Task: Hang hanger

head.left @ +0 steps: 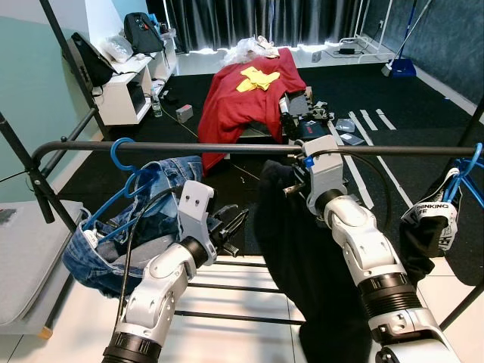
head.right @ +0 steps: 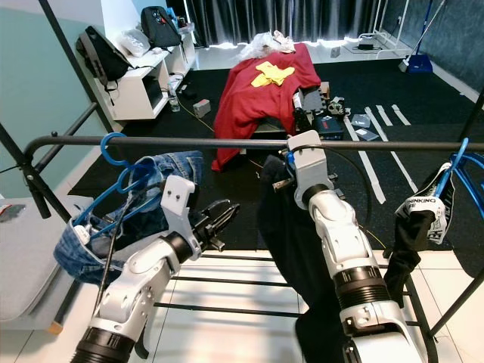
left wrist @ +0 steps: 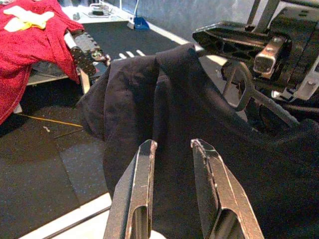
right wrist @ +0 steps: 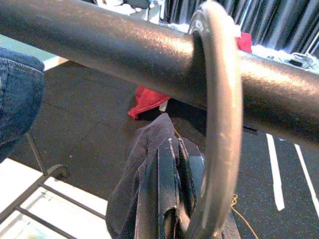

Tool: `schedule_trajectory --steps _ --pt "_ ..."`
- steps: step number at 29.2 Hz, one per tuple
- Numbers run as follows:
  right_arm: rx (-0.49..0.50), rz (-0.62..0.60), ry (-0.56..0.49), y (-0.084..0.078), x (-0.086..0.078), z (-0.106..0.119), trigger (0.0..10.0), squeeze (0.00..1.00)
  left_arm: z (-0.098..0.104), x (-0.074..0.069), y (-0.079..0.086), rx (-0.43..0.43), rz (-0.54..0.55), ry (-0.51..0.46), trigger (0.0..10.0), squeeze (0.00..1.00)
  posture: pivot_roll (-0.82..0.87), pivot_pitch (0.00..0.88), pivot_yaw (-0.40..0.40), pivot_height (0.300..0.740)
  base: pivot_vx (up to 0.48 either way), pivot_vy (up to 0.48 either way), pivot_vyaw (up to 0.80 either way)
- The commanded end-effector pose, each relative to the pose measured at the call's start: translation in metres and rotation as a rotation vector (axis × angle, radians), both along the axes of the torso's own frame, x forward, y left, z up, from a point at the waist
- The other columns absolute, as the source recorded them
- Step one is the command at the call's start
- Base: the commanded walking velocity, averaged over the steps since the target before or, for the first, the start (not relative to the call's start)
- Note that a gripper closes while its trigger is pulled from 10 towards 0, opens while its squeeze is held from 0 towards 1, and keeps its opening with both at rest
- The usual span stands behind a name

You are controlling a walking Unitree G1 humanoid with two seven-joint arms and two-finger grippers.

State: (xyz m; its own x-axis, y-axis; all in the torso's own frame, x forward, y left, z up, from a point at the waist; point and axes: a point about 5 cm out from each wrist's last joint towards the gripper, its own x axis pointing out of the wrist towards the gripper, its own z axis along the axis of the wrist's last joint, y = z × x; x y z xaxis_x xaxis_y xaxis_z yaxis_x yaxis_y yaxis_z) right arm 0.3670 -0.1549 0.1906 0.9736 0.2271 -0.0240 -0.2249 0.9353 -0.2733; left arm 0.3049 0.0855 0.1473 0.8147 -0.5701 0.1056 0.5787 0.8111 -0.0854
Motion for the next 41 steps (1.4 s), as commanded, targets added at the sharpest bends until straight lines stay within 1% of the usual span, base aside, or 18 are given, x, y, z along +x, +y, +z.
schedule_trajectory --steps 1,9,15,22,27,28,35,41 --pt "-0.02 0.008 0.015 0.0035 -0.0021 -0.0038 0.0 0.0 -0.0039 -0.0024 0.0049 0.038 0.008 0.011 10.0 0.0 0.09 0.049 0.065 0.74 0.0 0.0 0.0" --pt "-0.021 0.005 0.019 0.0043 -0.0047 -0.0056 0.0 0.0 -0.0066 -0.0014 0.0058 0.053 0.024 0.02 10.0 0.0 0.1 0.046 0.073 0.74 0.0 0.0 0.0" --pt "-0.023 0.005 0.012 0.0047 -0.0054 -0.0051 0.1 0.0 -0.0086 0.0011 0.0081 0.064 0.058 0.03 10.0 0.0 0.1 0.04 0.07 0.74 0.0 0.0 0.0" --pt "-0.028 0.011 0.008 0.0058 -0.0047 -0.0046 0.0 0.0 -0.0099 0.0003 0.0088 0.068 0.065 0.031 10.0 0.0 0.1 0.04 0.068 0.74 0.0 0.0 0.0" --pt "-0.048 0.014 0.009 0.0066 -0.0049 -0.0045 0.1 0.0 -0.011 -0.0004 0.0091 0.073 0.067 0.033 10.0 0.0 0.1 0.04 0.068 0.74 0.0 0.0 0.0" --pt "-0.063 0.01 0.012 0.0062 -0.0051 -0.0055 10.0 0.0 -0.0113 -0.0005 0.0088 0.075 0.066 0.034 10.0 0.0 0.1 0.042 0.071 0.74 0.0 0.0 0.0" --pt "-0.083 0.001 0.024 0.0052 -0.0056 -0.0072 10.0 0.0 -0.0118 -0.0007 0.0074 0.084 0.06 0.035 10.0 0.0 0.1 0.042 0.072 0.74 0.0 0.0 0.0" --pt "-0.046 -0.007 0.035 0.0043 -0.0053 -0.006 10.0 0.0 -0.0119 -0.0005 0.0063 0.089 0.058 0.034 10.0 0.0 0.1 0.042 0.07 0.74 0.0 0.0 0.0"
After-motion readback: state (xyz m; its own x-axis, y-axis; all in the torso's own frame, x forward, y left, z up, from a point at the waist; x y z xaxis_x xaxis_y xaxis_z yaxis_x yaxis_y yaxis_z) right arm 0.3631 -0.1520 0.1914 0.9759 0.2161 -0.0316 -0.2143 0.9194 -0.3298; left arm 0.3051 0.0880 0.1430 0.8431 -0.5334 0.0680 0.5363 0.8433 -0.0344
